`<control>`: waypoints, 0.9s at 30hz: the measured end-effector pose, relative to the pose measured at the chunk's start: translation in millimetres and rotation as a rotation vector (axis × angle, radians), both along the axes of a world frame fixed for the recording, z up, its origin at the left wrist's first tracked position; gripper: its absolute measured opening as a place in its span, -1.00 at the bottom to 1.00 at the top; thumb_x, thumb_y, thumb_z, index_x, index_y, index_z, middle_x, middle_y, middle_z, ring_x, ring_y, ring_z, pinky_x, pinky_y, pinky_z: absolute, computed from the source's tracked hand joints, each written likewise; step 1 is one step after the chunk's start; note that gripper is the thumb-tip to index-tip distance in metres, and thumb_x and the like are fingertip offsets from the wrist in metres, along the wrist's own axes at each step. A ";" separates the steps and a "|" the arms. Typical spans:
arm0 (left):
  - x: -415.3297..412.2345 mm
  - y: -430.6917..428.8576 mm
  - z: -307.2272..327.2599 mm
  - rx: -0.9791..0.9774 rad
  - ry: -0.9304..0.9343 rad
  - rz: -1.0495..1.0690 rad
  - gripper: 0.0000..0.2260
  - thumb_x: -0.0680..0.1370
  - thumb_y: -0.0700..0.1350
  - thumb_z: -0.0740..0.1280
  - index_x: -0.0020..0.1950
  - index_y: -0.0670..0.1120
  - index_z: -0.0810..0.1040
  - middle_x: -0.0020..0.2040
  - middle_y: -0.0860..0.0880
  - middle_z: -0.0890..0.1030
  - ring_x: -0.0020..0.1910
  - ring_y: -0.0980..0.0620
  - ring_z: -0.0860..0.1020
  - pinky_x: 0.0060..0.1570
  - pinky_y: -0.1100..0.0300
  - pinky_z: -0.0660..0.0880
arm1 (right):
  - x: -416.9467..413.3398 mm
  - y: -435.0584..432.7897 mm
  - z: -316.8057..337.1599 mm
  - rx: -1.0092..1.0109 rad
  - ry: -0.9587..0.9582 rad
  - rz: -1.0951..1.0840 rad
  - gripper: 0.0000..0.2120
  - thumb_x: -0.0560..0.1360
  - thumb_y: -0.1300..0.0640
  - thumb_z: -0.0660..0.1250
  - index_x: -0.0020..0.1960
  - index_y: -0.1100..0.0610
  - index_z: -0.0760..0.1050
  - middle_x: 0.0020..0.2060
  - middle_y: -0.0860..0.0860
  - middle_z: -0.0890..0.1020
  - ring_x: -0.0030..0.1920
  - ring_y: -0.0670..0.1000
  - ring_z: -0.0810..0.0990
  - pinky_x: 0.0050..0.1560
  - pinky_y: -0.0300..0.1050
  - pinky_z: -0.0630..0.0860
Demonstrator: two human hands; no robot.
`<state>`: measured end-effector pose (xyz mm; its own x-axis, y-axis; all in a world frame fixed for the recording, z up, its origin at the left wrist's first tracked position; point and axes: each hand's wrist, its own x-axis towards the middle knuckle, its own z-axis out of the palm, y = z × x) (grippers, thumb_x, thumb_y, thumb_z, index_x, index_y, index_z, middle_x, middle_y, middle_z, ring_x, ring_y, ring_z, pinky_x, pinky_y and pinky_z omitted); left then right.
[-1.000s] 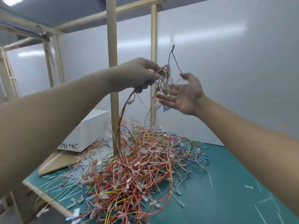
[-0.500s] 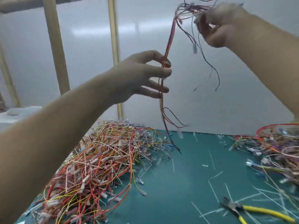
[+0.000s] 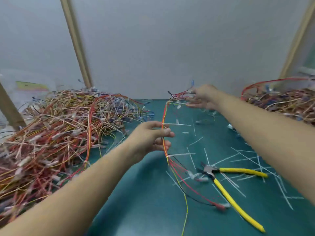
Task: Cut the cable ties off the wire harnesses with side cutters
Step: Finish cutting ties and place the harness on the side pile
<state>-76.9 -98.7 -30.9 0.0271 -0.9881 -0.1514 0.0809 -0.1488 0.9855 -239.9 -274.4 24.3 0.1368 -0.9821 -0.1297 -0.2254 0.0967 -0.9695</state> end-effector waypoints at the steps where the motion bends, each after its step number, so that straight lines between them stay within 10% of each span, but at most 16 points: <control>1: 1.2 -2.0 -6.5 0.003 0.013 0.025 -0.81 0.58 -0.27 0.35 0.19 -0.23 0.51 -0.08 -0.16 0.69 -0.42 0.02 0.61 -0.37 0.22 0.59 | -3.6 4.2 -6.7 -0.020 0.150 0.033 -0.89 0.62 0.29 0.14 0.00 0.20 0.44 -0.17 0.18 0.54 -0.34 0.09 0.61 -0.17 0.08 0.64; 4: 3.4 -4.6 -15.0 -0.015 0.057 0.073 -0.88 0.58 -0.25 0.35 0.11 -0.21 0.54 -0.07 -0.16 0.70 -0.42 0.02 0.62 -0.37 0.23 0.59 | -17.3 31.6 -16.0 -0.366 0.593 0.041 -0.70 0.60 0.15 0.23 0.31 0.16 0.46 0.07 0.13 0.62 -0.01 0.20 0.65 0.01 -0.04 0.54; 8: -0.6 -3.9 -15.1 -0.077 0.092 0.084 -0.93 0.56 -0.24 0.36 0.04 -0.17 0.56 -0.11 -0.13 0.71 -0.44 0.02 0.61 -0.38 0.24 0.58 | -29.1 118.5 -35.7 -0.631 0.398 0.285 -0.88 0.55 0.14 0.34 -0.10 0.03 0.64 -0.22 -0.04 0.69 -0.17 0.03 0.64 -0.11 -0.05 0.53; 11: -6.8 -1.8 -14.1 -0.131 0.079 0.055 -0.91 0.56 -0.21 0.37 0.05 -0.18 0.56 -0.08 -0.15 0.71 -0.44 0.03 0.60 -0.38 0.25 0.57 | -31.7 167.6 -52.9 -0.566 0.405 0.452 -0.90 0.55 0.11 0.36 -0.06 -0.04 0.65 -0.20 -0.14 0.68 -0.16 -0.14 0.62 -0.09 -0.24 0.52; 14: -14.0 0.4 -11.9 -0.174 0.025 0.030 -0.83 0.56 -0.17 0.38 0.12 -0.21 0.56 -0.01 -0.19 0.70 -0.38 0.01 0.61 -0.33 0.24 0.58 | -31.2 180.7 -62.9 -0.445 0.402 0.495 -0.92 0.54 0.10 0.37 -0.09 0.05 0.62 -0.25 0.00 0.68 -0.23 -0.05 0.63 -0.07 -0.01 0.56; 18: -20.7 2.1 -4.1 -0.165 -0.045 0.031 -0.74 0.59 -0.01 0.35 0.12 -0.18 0.58 -0.04 -0.16 0.71 -0.23 -0.08 0.69 -0.21 0.18 0.62 | -42.1 180.4 -58.1 -0.416 0.254 0.491 -0.91 0.54 0.17 0.39 -0.15 0.13 0.57 -0.37 0.04 0.63 -0.46 -0.11 0.58 -0.45 -0.16 0.48; 22: -31.1 17.1 -10.2 0.023 -0.110 -0.044 -0.52 0.48 0.24 0.34 0.00 -0.19 0.64 -0.18 -0.15 0.72 -0.30 -0.05 0.69 -0.31 0.18 0.62 | -48.8 177.8 -63.1 -0.533 0.211 0.345 -0.88 0.52 0.17 0.42 -0.19 0.10 0.56 -0.39 0.01 0.64 -0.45 -0.11 0.57 -0.41 -0.27 0.45; 27: -34.2 32.5 -20.5 -0.140 0.060 -0.261 -0.79 0.48 -0.06 0.42 0.02 -0.15 0.70 -0.09 -0.13 0.69 -0.25 -0.02 0.65 -0.24 0.20 0.60 | -58.1 175.1 -68.3 -0.648 0.210 0.216 -0.86 0.50 0.08 0.45 -0.21 0.03 0.56 -0.35 -0.07 0.66 -0.32 -0.11 0.64 -0.27 -0.20 0.53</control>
<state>-111.1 -66.3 -51.4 -0.2354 -0.9719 -0.0072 0.1165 -0.0356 0.9926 -298.0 -99.2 -44.0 0.3733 -0.8241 0.4260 -0.3623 -0.5522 -0.7509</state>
